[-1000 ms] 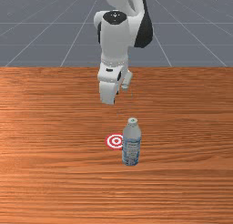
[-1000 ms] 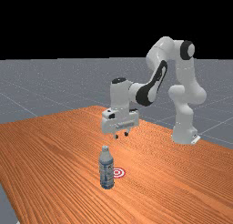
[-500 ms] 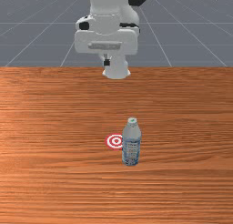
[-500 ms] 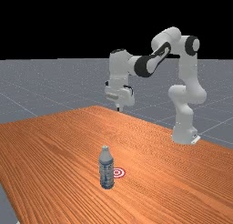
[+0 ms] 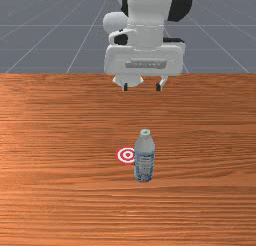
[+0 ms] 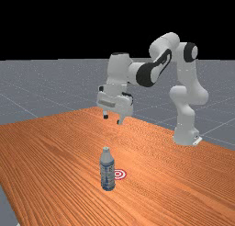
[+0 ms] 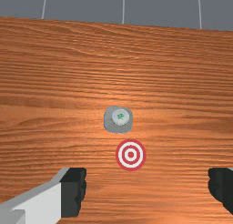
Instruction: Pick up the bottle and put it on the marker
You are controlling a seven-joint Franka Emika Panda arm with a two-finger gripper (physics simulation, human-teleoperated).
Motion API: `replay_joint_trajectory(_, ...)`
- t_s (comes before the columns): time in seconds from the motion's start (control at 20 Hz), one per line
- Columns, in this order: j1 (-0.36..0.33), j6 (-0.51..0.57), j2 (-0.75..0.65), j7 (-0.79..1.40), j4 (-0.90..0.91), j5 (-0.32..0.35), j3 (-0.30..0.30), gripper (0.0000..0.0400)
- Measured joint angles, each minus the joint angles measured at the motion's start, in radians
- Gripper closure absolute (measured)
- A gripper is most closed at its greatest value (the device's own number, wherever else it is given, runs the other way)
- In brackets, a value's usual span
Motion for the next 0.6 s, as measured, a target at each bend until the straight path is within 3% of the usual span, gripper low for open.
replay_joint_trajectory(0.25, 0.032, 0.075, 0.166, 0.036, 0.149, -0.081, -0.026, 0.0)
replay_joint_trajectory(0.6, 0.015, 0.094, 0.286, 0.043, 0.231, -0.068, -0.028, 0.0)
